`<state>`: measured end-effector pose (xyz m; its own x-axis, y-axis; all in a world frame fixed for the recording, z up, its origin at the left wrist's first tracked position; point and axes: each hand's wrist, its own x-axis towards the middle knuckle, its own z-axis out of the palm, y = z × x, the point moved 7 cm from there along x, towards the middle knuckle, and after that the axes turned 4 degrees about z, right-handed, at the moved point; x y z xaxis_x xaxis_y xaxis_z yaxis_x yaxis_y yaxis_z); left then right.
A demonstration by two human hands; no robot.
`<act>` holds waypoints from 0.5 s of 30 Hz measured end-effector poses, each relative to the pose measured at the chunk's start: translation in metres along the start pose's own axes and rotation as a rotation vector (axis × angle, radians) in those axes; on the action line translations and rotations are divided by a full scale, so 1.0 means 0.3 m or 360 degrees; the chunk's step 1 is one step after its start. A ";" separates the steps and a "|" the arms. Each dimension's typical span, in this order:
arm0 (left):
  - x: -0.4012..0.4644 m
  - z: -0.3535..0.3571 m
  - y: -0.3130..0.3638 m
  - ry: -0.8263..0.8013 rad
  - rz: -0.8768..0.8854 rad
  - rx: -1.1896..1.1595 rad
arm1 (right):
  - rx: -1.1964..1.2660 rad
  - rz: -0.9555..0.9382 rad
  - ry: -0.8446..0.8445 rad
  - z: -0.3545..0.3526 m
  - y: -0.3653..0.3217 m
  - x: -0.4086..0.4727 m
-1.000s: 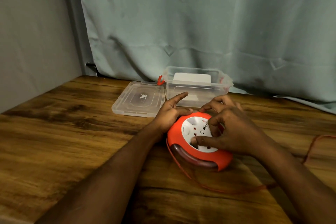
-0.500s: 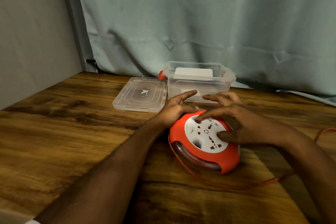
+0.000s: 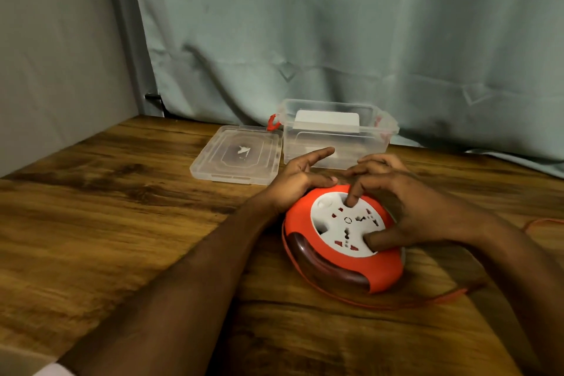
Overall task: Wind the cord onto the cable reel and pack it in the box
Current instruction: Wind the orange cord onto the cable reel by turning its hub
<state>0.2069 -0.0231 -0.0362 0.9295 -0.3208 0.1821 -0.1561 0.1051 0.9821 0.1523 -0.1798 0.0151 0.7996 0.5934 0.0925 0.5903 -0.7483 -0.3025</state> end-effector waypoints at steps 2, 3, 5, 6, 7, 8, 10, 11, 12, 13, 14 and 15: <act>-0.003 -0.004 0.005 0.0010 0.0015 0.0015 | -0.0018 -0.0024 0.0016 0.001 -0.005 0.004; -0.004 -0.005 0.004 0.0022 0.0020 0.0037 | -0.0017 -0.0026 0.0017 0.003 -0.005 0.002; -0.004 -0.007 0.002 0.0041 0.0025 0.0065 | -0.0001 -0.0029 0.0018 0.006 -0.004 0.001; -0.004 -0.006 0.003 0.0040 0.0024 0.0071 | -0.0001 -0.0032 0.0016 0.007 -0.005 0.002; -0.006 -0.006 0.004 0.0041 0.0020 0.0071 | -0.0009 -0.0038 0.0009 0.008 -0.007 0.004; -0.008 -0.006 0.008 0.0044 0.0015 0.0066 | -0.0019 -0.0046 0.0003 0.008 -0.008 0.005; -0.005 -0.006 0.009 0.0059 0.0010 0.0063 | -0.0015 -0.0048 -0.0008 0.010 -0.005 0.005; -0.004 -0.007 0.007 0.0066 0.0008 0.0065 | -0.0005 -0.0050 -0.0010 0.011 -0.005 0.005; -0.001 -0.009 0.001 0.0072 0.0003 0.0060 | 0.0003 -0.0055 -0.0011 0.012 -0.005 0.005; 0.002 -0.010 -0.005 0.0063 -0.0003 0.0049 | 0.0007 -0.0060 -0.0006 0.013 -0.004 0.004; 0.006 -0.011 -0.011 0.0057 -0.0011 0.0037 | 0.0006 -0.0061 -0.0001 0.012 -0.003 0.004; 0.009 -0.013 -0.014 0.0056 -0.0017 0.0035 | 0.0002 -0.0059 0.0005 0.012 -0.002 0.004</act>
<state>0.2113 -0.0206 -0.0400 0.9422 -0.2887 0.1701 -0.1530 0.0813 0.9849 0.1527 -0.1776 0.0121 0.7774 0.6199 0.1066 0.6195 -0.7253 -0.3002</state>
